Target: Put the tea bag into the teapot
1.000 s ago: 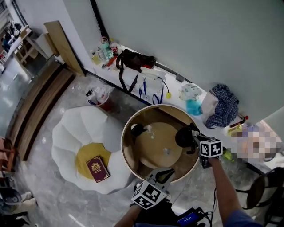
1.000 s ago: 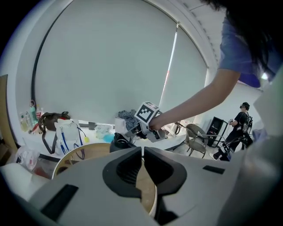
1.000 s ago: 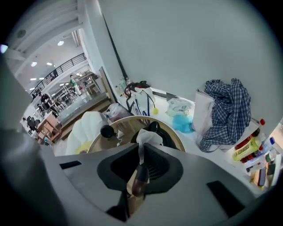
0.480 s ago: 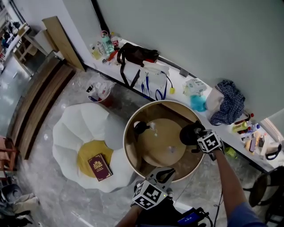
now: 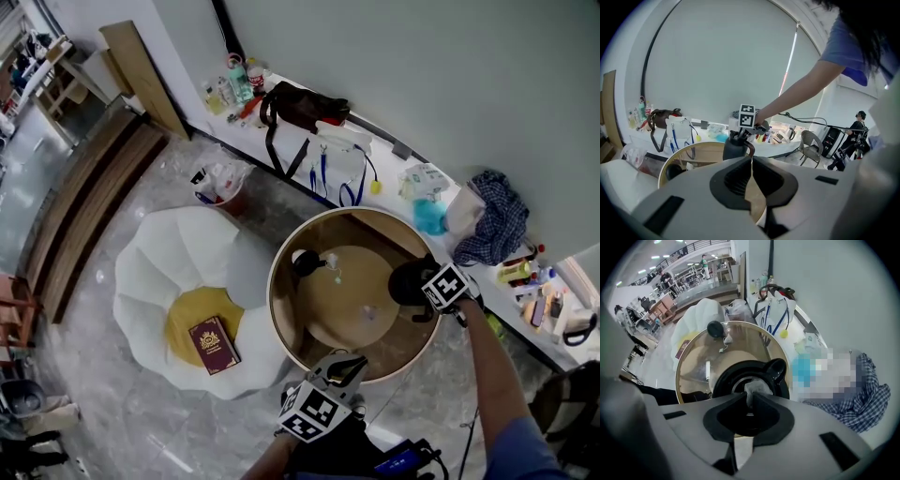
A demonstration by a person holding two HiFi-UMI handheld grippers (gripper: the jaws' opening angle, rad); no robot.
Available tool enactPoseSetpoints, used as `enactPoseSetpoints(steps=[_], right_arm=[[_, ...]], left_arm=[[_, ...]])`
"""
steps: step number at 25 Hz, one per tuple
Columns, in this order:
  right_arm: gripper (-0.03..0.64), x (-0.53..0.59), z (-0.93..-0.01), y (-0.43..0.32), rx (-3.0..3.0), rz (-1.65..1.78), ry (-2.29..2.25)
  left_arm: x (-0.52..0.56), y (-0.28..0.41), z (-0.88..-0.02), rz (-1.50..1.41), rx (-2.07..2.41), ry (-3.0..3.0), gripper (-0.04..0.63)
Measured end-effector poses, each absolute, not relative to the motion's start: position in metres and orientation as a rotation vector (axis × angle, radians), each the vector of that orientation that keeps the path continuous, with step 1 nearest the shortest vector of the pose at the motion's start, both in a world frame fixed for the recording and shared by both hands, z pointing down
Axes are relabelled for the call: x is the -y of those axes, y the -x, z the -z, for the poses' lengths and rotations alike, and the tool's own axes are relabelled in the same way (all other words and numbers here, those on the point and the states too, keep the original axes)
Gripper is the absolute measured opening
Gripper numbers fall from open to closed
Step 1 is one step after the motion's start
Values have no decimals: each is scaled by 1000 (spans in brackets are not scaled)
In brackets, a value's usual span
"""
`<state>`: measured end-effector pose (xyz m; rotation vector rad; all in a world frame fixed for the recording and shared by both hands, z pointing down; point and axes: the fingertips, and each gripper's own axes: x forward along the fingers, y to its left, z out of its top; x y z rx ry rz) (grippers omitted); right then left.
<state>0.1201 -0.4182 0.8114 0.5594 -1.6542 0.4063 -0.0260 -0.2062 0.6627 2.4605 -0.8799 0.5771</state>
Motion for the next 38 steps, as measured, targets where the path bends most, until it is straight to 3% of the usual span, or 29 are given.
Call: enactPoseSetpoints(steps=[9,13,22,38], right_arm=[[58,407,-794,-123,1801,-644,-637],[135,403,-784,-130,1820,-681,-665],[105,393,-742,-122,1981,-672,-815],[58,292,-589,-106,2299,-669,-1134]], left_arm=[[212,27,-663,-538,911,-2451,18],[223,22,-656,-501,925,-2457,18],[227,14,-640,-488,930,-2470,18],[207,-10,-580,-492,929,-2538,18]])
